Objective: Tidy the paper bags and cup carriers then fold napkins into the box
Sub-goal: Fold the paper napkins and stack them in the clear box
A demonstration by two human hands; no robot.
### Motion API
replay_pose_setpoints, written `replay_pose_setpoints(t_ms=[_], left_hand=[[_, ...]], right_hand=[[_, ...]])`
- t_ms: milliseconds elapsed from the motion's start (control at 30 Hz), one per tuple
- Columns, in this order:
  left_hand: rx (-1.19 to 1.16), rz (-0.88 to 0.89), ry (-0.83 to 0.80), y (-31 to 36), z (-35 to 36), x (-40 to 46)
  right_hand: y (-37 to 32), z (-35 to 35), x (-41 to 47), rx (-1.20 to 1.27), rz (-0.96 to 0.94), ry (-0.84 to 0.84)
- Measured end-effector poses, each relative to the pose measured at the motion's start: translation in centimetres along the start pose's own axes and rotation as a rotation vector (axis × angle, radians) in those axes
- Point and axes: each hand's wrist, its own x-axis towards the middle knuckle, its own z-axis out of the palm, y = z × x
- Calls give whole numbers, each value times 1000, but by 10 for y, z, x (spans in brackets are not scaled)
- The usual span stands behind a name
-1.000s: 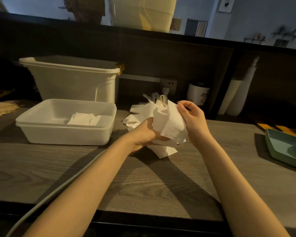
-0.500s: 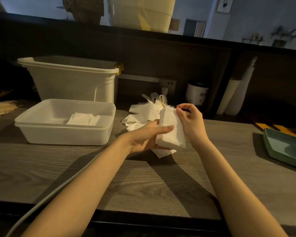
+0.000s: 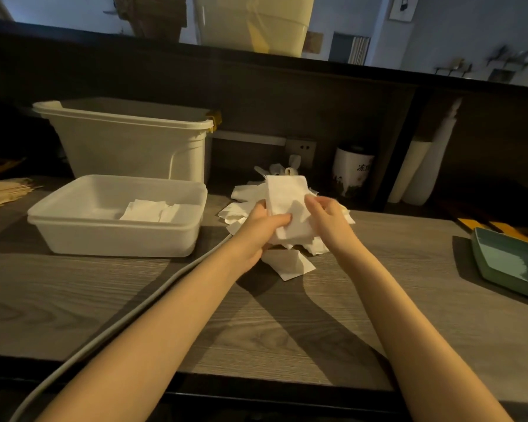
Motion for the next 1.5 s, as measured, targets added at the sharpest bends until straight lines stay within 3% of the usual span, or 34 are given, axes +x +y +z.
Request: replay_pose_setpoints(t_ms=[67,167,367,600,700,967,1233,1400,1500], left_hand=[[-79,9,61,-1,0,2],[-96,47,135,-4,2,3],[-136,35,239,-1,1,3],[-233,161,185,18,-43,-21],[-95,174,139,21,-61,-37],[589,290,47,0,-89,-73],[592,248,-21,-15,-91,-91],[603,330,85,-12,-80,-87],[600,392,127,-5,-82,-84]], right_hand=[[2,3,-3,113,85,-173],[3,6,-7,171,106,-268],[-7,9,-14,322,100,-262],[-12,7,-29,427,55,-189],[-14,11,-39,377,-3,-221],[-9,31,-64,211,-30,-337],[-2,47,-85,233,2,-421],[-5,56,-88,258,-117,-345],[-10,50,-82,130,-191,-319]])
